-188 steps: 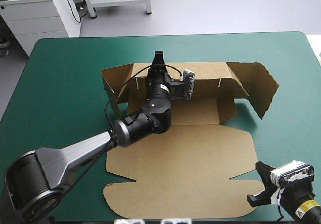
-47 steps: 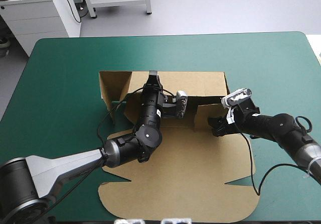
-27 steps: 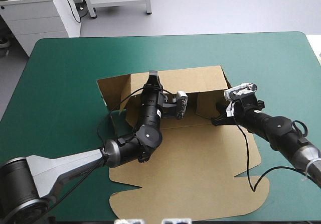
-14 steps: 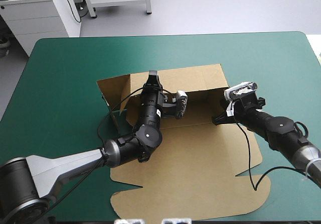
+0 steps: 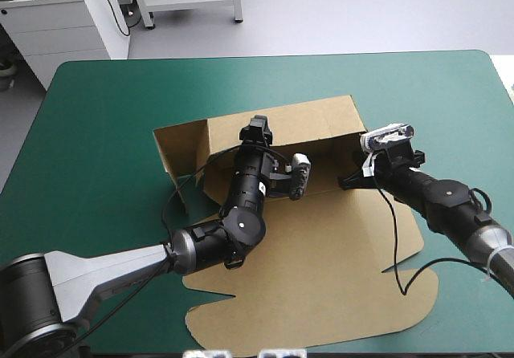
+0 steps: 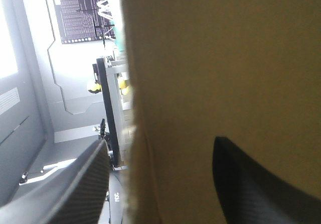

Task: Fold the box

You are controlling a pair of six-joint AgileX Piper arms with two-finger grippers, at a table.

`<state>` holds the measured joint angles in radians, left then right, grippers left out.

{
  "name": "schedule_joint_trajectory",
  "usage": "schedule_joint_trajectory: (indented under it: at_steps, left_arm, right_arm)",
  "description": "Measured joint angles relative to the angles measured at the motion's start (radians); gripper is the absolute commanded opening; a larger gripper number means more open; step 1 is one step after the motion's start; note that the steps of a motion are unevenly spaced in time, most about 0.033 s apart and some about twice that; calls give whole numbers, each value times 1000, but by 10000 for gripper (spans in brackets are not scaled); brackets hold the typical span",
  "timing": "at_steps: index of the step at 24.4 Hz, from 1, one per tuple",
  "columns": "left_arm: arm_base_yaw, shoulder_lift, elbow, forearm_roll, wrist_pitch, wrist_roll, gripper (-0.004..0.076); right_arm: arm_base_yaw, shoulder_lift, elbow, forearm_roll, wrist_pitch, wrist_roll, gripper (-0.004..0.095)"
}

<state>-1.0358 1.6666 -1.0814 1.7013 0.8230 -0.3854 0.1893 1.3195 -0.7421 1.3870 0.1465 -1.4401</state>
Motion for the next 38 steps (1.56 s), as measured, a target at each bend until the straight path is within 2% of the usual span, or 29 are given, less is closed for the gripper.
schedule_joint_trajectory:
  at_steps: [7,8,11,14,18,22,26,31,34,38]
  left_arm:
    - [-217,0,0,-1,197,0,426]
    - [-243,0,0,-1,214,0,379]
    - [-270,0,0,-25,235,0,-3]
    - [-270,-14,0,-140,211,35,8]
    - [-192,-76,-28,-356,9,120,8]
    - [-55,-129,-103,-633,-91,196,8]
    - [55,-185,-198,-958,-88,428,8]
    - [205,-259,-303,-1374,-39,694,8]
    - [328,-305,-315,-1597,-36,801,8]
    - [574,-360,-316,-1891,-12,949,8]
  right_arm:
    - [0,154,-129,-49,-8,123,-14]
    - [0,162,-136,-52,-8,136,-14]
    - [0,167,-141,-55,0,162,-14]
    - [0,167,-143,-98,8,231,-14]
    - [0,167,-152,-281,25,435,-14]
    - [0,166,-158,-422,40,573,-14]
    - [0,165,-158,-490,47,638,-14]
    - [0,165,-160,-505,57,657,-14]
    - [0,165,-163,-517,65,668,-14]
    - [0,172,-168,-536,75,689,-14]
